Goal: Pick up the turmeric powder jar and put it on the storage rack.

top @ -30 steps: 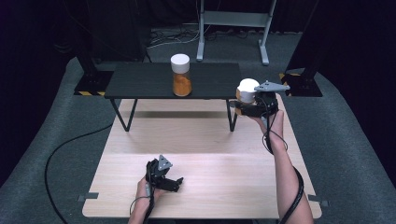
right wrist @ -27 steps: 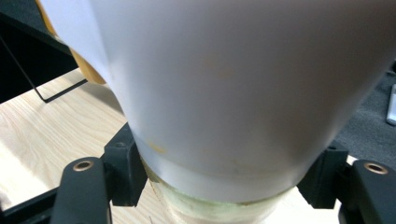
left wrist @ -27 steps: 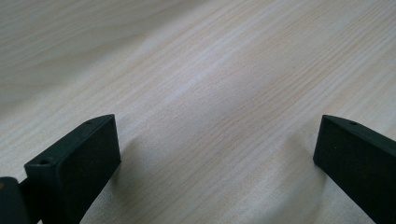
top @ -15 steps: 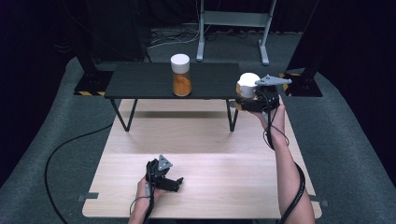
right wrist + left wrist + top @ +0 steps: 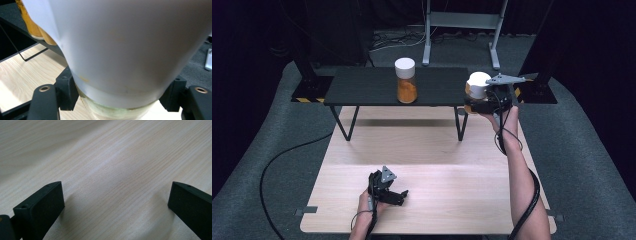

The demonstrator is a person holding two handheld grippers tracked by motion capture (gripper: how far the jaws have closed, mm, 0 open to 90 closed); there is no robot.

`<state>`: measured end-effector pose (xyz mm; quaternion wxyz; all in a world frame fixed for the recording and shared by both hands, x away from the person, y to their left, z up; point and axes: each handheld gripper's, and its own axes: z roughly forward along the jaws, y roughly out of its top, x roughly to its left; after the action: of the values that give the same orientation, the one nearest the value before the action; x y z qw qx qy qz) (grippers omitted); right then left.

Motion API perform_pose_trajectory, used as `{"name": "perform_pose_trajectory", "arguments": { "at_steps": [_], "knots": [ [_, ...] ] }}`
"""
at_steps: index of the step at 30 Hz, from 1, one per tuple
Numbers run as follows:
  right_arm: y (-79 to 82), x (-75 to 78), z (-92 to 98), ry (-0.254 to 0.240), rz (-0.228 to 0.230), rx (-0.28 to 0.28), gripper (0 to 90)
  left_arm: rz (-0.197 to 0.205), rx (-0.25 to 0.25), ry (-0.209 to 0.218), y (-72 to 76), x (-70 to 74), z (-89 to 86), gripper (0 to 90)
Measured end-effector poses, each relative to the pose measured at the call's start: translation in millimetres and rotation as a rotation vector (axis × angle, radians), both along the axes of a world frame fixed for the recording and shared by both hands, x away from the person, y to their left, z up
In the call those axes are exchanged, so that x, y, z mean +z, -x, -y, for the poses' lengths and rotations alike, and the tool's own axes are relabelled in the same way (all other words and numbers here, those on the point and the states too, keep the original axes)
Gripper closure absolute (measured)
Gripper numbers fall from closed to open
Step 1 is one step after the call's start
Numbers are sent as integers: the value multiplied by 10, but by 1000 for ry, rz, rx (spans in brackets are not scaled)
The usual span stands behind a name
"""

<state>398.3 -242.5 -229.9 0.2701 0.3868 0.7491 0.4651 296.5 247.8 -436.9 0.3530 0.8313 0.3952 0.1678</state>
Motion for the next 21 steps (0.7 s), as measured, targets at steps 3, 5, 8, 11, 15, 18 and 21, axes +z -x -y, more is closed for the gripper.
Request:
{"name": "perform_pose_trajectory", "arguments": {
  "at_steps": [3,5,8,11,15,18,21],
  "knots": [
    [-24,22,-2,-3,1,-1,296,0,0,0,0,0,0,0],
    [-42,37,-6,-2,-1,-1,296,0,0,0,0,0,0,0],
    [-67,66,-19,1,-1,-2,296,0,0,0,0,0,0,0],
    [-93,91,-29,1,-3,-3,296,0,0,0,0,1,0,0],
    [-140,127,-48,3,-5,-5,296,0,0,0,0,0,0,0],
    [-168,151,-64,4,-5,-4,296,0,0,0,0,0,0,0],
    [-194,178,-85,8,-6,-3,296,0,0,0,0,0,0,0]
  ]
}}
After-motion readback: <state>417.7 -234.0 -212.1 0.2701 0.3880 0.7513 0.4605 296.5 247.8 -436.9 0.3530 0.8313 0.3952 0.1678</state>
